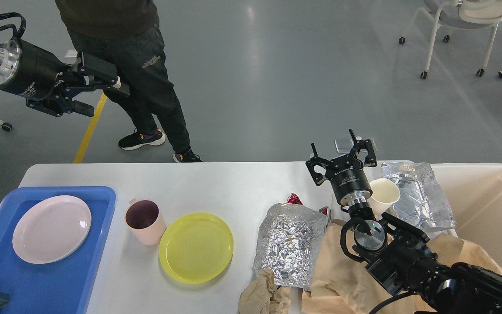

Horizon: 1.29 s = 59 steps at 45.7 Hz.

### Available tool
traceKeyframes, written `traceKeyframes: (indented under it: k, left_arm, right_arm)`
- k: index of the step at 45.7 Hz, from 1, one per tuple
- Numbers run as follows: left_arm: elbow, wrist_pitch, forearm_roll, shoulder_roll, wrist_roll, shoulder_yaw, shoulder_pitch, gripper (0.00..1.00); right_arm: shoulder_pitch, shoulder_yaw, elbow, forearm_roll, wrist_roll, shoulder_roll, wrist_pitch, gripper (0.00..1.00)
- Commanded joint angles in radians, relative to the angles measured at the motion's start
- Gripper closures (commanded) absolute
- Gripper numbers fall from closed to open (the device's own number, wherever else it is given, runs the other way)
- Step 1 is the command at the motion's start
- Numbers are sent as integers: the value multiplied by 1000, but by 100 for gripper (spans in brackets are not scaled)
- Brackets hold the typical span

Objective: Tidy desktop
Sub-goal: 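Reach the left gripper to the pink mug and grasp its rim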

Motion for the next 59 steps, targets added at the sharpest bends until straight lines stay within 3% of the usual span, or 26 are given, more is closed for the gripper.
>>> traceKeyframes:
  k: [1, 7, 16, 23, 27, 34, 50, 53, 59]
  left_arm:
    - [-143, 33, 210, -11, 0, -13, -26, 1]
    - [-293, 225, 387, -14, 26, -19, 14, 1]
    - [-306, 430, 364, -43, 187, -70, 215, 2]
    - [-289, 479, 356, -45, 235, -118, 308, 2]
    - [-260, 550, 337, -48, 262, -133, 373, 3]
    - [-180, 613, 234, -62, 362, -216, 481, 3]
    - [-109, 628, 235, -117, 411, -260, 583, 4]
    - [-108, 639, 235, -120, 431, -260, 600, 11]
    - [-106, 682, 241, -134, 456, -260, 626, 40]
  right_arm:
    - [0, 0, 1, 0, 0, 0, 0, 0]
    - [0, 0, 1, 0, 0, 0, 0, 0]
    - [2, 0, 3, 0, 0, 0, 0, 0]
    - [0, 0, 4, 0, 0, 0, 0, 0]
    - [0, 0, 4, 0, 0, 0, 0, 0]
    - [0, 0, 4, 0, 0, 0, 0, 0]
    - [0, 0, 6, 0, 0, 0, 0, 0]
    - [0, 0, 6, 0, 0, 0, 0, 0]
    - [0, 0, 6, 0, 0, 0, 0, 0]
